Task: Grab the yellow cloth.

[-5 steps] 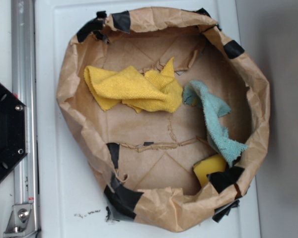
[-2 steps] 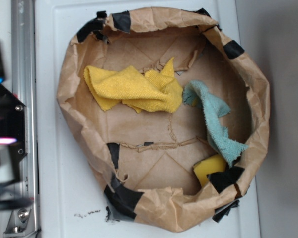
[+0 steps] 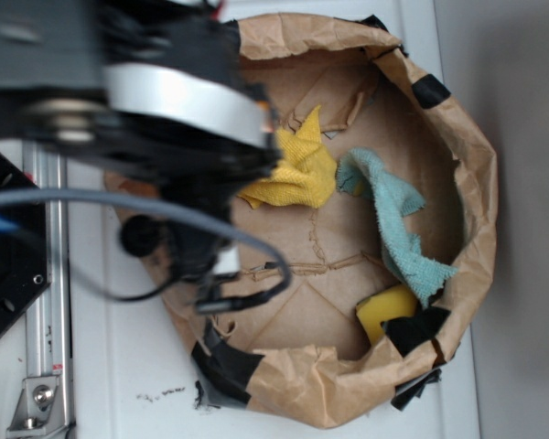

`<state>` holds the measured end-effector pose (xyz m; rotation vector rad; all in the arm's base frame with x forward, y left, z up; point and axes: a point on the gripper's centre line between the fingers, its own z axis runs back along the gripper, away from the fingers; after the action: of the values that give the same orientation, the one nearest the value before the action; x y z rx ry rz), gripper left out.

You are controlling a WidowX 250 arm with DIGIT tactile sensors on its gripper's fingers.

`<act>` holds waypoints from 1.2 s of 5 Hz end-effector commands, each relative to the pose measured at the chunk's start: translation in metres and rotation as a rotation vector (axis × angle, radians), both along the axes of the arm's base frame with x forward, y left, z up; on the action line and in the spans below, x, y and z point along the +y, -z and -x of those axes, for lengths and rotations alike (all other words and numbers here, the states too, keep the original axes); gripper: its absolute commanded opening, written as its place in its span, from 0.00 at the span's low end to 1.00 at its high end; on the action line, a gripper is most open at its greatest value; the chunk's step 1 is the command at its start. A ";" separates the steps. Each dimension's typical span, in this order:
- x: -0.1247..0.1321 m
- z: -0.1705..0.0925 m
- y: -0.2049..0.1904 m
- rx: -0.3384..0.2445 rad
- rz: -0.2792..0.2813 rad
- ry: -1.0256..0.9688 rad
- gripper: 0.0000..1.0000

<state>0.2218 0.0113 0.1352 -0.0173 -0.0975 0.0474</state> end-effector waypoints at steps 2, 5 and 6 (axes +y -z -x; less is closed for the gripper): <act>0.012 -0.010 0.078 0.167 -0.099 0.051 1.00; 0.027 0.002 0.094 0.217 -0.157 0.001 0.00; 0.029 0.007 0.065 0.191 -0.200 -0.038 0.00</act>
<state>0.2110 0.0405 0.0622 0.1881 0.1430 0.0772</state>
